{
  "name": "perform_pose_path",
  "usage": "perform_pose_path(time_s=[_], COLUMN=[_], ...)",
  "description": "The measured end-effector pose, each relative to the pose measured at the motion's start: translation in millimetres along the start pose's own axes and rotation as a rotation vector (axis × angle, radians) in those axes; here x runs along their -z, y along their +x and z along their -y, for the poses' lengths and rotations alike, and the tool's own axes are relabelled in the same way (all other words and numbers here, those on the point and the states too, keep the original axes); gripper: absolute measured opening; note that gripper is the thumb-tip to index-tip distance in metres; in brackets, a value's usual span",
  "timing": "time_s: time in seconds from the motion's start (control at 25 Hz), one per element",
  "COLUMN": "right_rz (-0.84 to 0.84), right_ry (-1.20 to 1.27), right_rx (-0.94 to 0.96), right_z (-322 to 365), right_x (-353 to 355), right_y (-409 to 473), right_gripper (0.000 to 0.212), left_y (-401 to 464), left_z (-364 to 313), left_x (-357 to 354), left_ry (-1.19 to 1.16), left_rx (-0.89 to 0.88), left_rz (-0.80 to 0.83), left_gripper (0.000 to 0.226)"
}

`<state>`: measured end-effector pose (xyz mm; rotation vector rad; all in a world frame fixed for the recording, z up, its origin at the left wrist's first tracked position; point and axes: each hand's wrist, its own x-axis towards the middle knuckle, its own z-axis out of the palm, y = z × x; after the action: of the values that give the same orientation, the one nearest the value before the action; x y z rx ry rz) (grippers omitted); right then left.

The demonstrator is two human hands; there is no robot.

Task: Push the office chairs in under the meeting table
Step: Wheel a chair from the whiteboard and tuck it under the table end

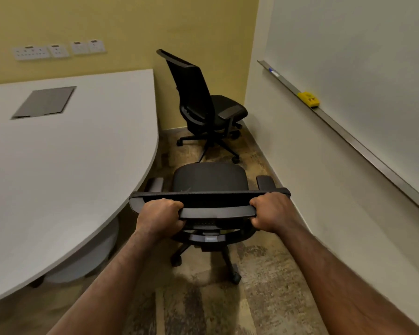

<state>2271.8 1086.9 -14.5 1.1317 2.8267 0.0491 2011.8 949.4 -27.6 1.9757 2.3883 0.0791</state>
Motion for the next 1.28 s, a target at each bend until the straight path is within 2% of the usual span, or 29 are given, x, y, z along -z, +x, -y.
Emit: perform_pose_path(time_s=[0.24, 0.48, 0.76, 0.88, 1.28], right_rz=[-0.025, -0.046, -0.030, -0.013, -0.085], right_ry=[-0.025, -0.030, -0.039, -0.085, -0.109], right_rx=[0.135, 0.273, 0.374, 0.427, 0.595], right_z=[-27, -40, -48, -55, -129], right_x=[4, 1, 2, 1, -9], right_y=[34, 76, 108, 113, 151], right_gripper=[0.014, 0.016, 0.017, 0.016, 0.015], left_y=[2, 9, 14, 15, 50], left_z=[-22, -23, -28, -37, -123], left_x=[3, -4, -8, -7, -2], left_ry=[0.028, 0.053, 0.074, 0.061, -0.001], left_rx=[0.136, 0.256, 0.342, 0.387, 0.628], left_rz=[-0.011, -0.074, -0.098, -0.074, -0.044], left_gripper=[0.016, 0.010, 0.020, 0.016, 0.008])
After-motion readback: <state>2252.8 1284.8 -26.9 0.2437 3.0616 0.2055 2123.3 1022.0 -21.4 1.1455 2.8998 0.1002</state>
